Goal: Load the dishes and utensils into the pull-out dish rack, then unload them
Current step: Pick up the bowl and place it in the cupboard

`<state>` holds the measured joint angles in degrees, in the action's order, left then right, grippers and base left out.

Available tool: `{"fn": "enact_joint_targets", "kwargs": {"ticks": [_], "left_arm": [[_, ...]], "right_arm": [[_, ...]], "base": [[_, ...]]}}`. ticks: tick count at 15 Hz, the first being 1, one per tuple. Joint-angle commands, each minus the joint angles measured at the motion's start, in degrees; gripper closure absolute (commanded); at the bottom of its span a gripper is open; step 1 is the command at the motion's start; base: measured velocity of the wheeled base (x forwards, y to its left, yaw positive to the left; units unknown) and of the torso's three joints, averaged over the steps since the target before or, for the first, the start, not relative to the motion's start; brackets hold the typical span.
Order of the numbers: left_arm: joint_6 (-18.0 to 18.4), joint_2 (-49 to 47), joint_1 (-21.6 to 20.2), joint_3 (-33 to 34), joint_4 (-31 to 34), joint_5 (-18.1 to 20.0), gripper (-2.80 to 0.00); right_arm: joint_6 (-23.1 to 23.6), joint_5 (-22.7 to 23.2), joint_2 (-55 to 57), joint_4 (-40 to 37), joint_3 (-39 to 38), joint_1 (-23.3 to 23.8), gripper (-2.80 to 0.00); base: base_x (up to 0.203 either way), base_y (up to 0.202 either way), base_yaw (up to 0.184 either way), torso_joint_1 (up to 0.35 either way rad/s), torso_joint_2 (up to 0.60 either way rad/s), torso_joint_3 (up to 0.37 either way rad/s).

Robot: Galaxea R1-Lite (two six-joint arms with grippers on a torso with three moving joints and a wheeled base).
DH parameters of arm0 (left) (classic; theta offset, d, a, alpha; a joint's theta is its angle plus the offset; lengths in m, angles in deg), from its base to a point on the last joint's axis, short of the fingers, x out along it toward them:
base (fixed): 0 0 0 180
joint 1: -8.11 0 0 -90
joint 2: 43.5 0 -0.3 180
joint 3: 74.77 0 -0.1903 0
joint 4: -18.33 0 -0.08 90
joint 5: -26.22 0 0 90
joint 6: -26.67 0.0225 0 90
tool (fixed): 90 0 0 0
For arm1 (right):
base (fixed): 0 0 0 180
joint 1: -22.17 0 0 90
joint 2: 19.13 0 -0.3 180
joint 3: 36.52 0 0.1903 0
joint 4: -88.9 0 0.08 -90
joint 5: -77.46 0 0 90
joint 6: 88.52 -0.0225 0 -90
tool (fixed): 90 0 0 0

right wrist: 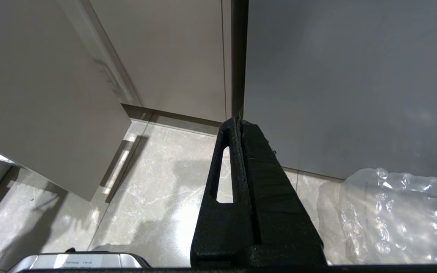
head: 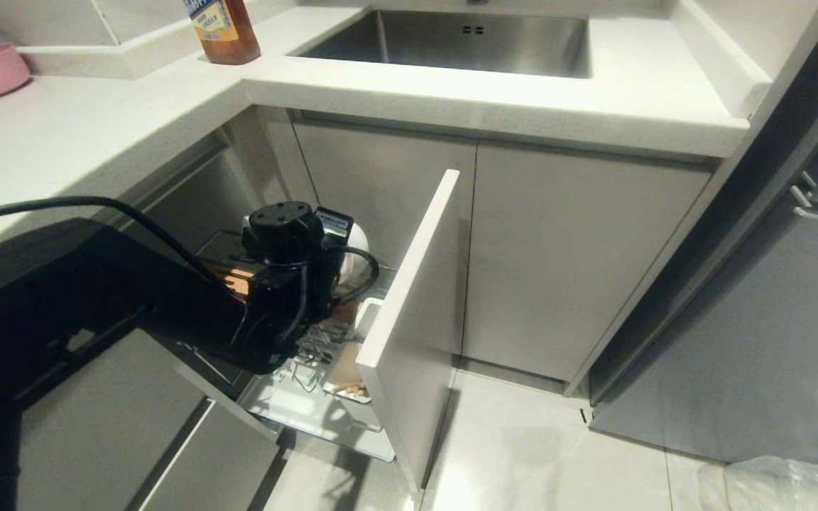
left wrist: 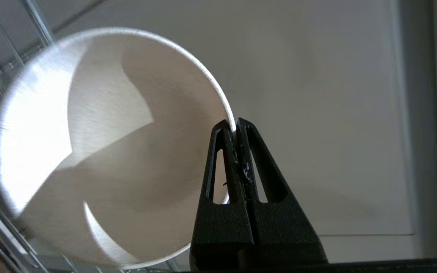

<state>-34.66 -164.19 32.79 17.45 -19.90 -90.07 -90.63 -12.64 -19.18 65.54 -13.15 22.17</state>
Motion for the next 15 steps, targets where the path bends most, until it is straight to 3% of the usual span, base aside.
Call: {"fn": "enact_joint_targets", "kwargs": {"ticks": [1,4,15], "left_arm": [[-0.65,-1.32,0.01,-0.06,-1.00,0.13,0.00],[-0.88,-2.65,-0.08,-0.29,-5.02,1.45,0.00],[-2.51,-1.31,0.36,1.40,-4.86,1.52,0.00]], "right_arm": [[0.00,0.01,0.05,0.00,0.00,0.00,0.00],[0.00,0.01,0.05,0.00,0.00,0.00,0.00],[0.00,0.01,0.05,0.00,0.00,0.00,0.00]], "base": [[0.000,0.000,0.000,0.000,0.00,0.000],[0.000,0.000,0.000,0.000,0.00,0.000],[0.000,0.000,0.000,0.000,0.00,0.000]]}}
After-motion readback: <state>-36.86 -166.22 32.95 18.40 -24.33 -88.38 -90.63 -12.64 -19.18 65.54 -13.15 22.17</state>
